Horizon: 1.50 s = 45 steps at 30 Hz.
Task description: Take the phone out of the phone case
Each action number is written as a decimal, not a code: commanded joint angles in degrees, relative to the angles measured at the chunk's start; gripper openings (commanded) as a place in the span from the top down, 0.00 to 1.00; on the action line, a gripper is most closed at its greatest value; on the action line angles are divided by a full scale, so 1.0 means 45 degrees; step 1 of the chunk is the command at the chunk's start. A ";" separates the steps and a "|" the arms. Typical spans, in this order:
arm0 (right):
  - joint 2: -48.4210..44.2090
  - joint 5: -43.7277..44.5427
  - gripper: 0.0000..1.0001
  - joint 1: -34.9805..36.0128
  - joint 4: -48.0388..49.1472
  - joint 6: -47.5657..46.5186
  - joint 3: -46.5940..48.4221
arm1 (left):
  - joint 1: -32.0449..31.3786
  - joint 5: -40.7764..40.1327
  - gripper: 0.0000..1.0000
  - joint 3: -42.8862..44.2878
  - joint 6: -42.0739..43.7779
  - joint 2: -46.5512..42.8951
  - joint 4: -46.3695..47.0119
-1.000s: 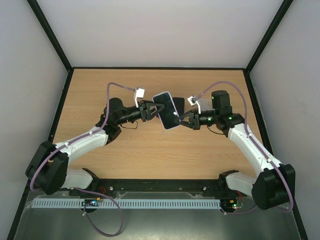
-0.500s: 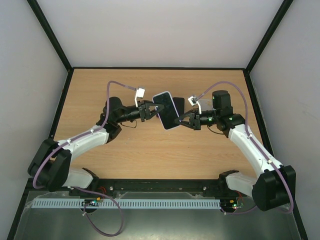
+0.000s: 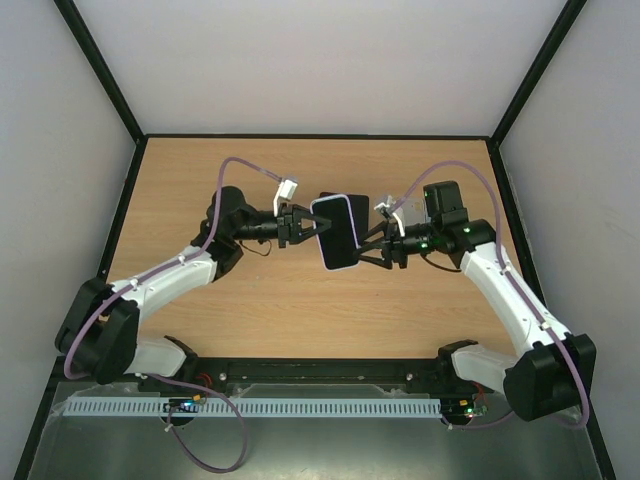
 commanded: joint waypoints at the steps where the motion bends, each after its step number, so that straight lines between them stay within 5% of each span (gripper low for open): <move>1: 0.0002 0.2297 0.52 -0.0006 -0.4792 -0.6362 0.1113 | -0.0028 0.0913 0.97 0.1351 0.2057 -0.0833 -0.2086; 3: -0.0120 0.2974 0.49 0.0054 -0.5551 -0.7693 0.1118 | -0.0029 0.0281 0.97 0.1758 0.3270 -0.1044 -0.4197; 7: -0.0375 0.3351 0.48 0.0391 -0.5762 -0.8043 0.1071 | -0.0064 0.0362 0.97 0.1790 0.4322 -0.1314 -0.4925; 23: -0.0442 0.1016 0.61 0.1438 -0.4842 -0.6660 0.1286 | -0.0601 0.2090 0.97 0.1372 0.3120 -0.1140 -0.2891; 45: -0.0584 -0.0500 0.68 0.1514 -0.6495 -0.8415 0.1413 | -0.0837 0.2571 0.97 0.1401 0.2755 -0.0968 -0.2650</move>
